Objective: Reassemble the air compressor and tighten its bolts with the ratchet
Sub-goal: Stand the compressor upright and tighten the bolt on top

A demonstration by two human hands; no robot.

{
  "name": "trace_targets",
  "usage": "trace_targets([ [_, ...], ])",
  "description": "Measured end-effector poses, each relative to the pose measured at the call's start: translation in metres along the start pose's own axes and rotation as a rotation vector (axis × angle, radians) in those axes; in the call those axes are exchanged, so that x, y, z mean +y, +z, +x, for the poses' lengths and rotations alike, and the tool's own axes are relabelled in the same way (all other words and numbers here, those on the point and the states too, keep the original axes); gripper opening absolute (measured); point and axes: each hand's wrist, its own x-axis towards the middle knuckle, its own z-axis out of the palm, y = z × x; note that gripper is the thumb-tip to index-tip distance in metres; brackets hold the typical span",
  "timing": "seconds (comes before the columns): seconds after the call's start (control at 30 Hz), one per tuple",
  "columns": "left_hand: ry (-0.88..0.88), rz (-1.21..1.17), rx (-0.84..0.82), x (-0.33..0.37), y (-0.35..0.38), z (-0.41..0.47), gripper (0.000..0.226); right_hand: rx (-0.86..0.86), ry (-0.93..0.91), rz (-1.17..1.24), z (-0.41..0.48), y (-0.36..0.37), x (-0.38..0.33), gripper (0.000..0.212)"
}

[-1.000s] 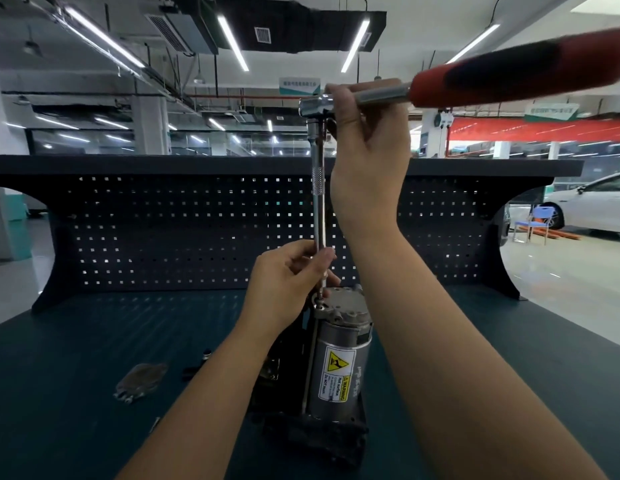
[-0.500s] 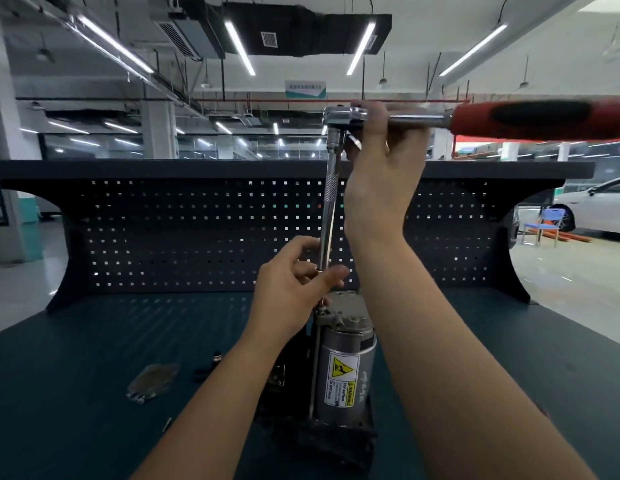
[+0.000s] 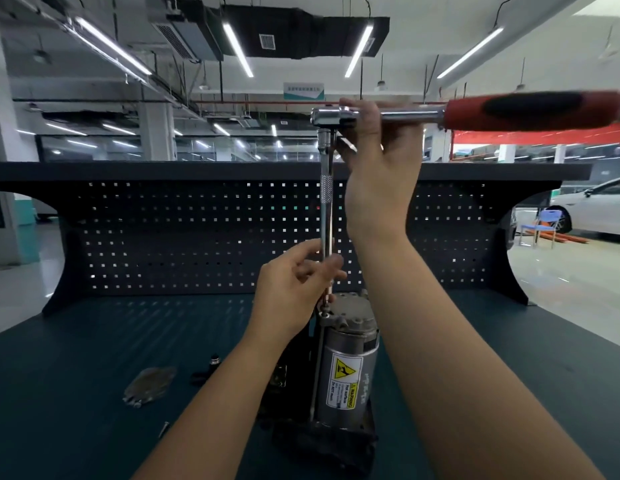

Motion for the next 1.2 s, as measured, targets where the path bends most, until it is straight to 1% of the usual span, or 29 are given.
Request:
trace_targets([
  [0.07,-0.001,0.019,0.02,0.0,0.004,0.002,0.015,-0.068,-0.22,-0.216,-0.004,0.001,-0.002,0.016],
  [0.1,0.007,0.015,0.022,0.001,0.005,0.003,0.003,-0.064,-0.248,-0.267,-0.004,0.002,-0.002,0.018],
  [0.13,0.022,0.016,0.02,0.001,0.006,0.003,0.005,-0.037,-0.214,-0.277,-0.003,0.004,-0.003,0.019],
  [0.2,0.022,0.039,-0.007,0.001,0.005,0.003,0.009,0.067,0.014,-0.142,0.002,0.005,-0.004,0.013],
  [0.23,0.02,0.049,-0.027,0.002,0.005,0.003,0.01,0.124,0.178,0.007,0.008,0.003,-0.003,0.01],
  [0.3,0.03,0.064,-0.068,0.003,0.004,0.003,0.013,0.2,0.479,0.363,0.02,-0.004,-0.002,0.013],
  [0.33,0.038,0.068,-0.079,0.003,0.005,0.003,0.015,0.22,0.563,0.496,0.023,-0.006,-0.002,0.015],
  [0.37,0.044,0.073,-0.083,0.002,0.005,0.003,0.016,0.224,0.593,0.567,0.024,-0.008,-0.001,0.016],
  [0.4,0.049,0.08,-0.083,0.002,0.006,0.003,0.016,0.213,0.573,0.572,0.023,-0.009,0.0,0.014],
  [0.43,0.05,0.079,-0.079,0.002,0.006,0.003,0.015,0.185,0.502,0.519,0.019,-0.009,0.001,0.01],
  [0.47,0.043,0.067,-0.068,0.003,0.007,0.004,0.013,0.149,0.378,0.42,0.014,-0.009,0.001,0.007],
  [0.5,0.027,0.048,-0.048,0.003,0.007,0.004,0.016,0.117,0.203,0.256,0.009,-0.01,0.0,0.008],
  [0.57,-0.001,0.017,-0.005,0.002,0.007,0.005,0.022,0.051,-0.15,-0.088,0.001,-0.009,-0.003,0.018],
  [0.6,-0.001,0.007,0.007,0.002,0.007,0.005,0.02,0.027,-0.23,-0.175,-0.001,-0.008,-0.003,0.02],
  [0.63,0.002,-0.001,0.01,0.002,0.006,0.006,0.017,0.026,-0.223,-0.206,0.0,-0.008,-0.002,0.02],
  [0.67,0.008,-0.01,0.003,0.002,0.006,0.005,0.014,0.055,-0.143,-0.183,0.001,-0.006,-0.003,0.017],
  [0.7,0.017,-0.019,-0.013,0.002,0.006,0.004,0.012,0.103,0.003,-0.093,0.005,-0.004,-0.005,0.014],
  [0.77,0.035,-0.031,-0.045,0.004,0.007,0.003,0.011,0.182,0.357,0.241,0.014,-0.004,-0.006,0.014],
  [0.8,0.04,-0.029,-0.052,0.004,0.007,0.003,0.011,0.203,0.459,0.359,0.018,-0.005,-0.006,0.017],
  [0.83,0.041,-0.017,-0.056,0.004,0.008,0.003,0.011,0.201,0.489,0.405,0.02,-0.007,-0.006,0.018],
  [0.87,0.042,0.0,-0.056,0.003,0.008,0.003,0.012,0.182,0.458,0.379,0.02,-0.009,-0.005,0.016],
  [0.9,0.043,0.012,-0.056,0.003,0.008,0.002,0.014,0.16,0.374,0.312,0.017,-0.01,-0.003,0.012],
  [0.97,0.032,0.011,-0.045,0.002,0.008,0.002,0.024,0.116,0.084,0.026,0.009,-0.011,-0.003,0.005],
  [1.0,0.02,0.022,-0.032,0.002,0.008,0.002,0.029,0.096,-0.069,-0.125,0.005,-0.011,-0.003,0.007],
  [1.03,0.009,0.046,-0.017,0.002,0.007,0.003,0.03,0.086,-0.169,-0.223,0.004,-0.012,-0.003,0.008],
  [1.07,0.005,0.062,-0.004,0.001,0.007,0.004,0.025,0.097,-0.187,-0.265,0.004,-0.012,-0.002,0.009],
  [1.1,0.014,0.056,0.001,0.0,0.007,0.005,0.015,0.133,-0.131,-0.262,0.007,-0.013,-0.002,0.011],
  [1.13,0.03,0.037,-0.004,0.0,0.007,0.006,0.005,0.181,0.004,-0.191,0.012,-0.013,-0.002,0.013],
  [1.2,0.065,0.028,-0.02,0.001,0.007,0.004,0.007,0.208,0.36,0.183,0.021,-0.014,-0.004,0.015],
])
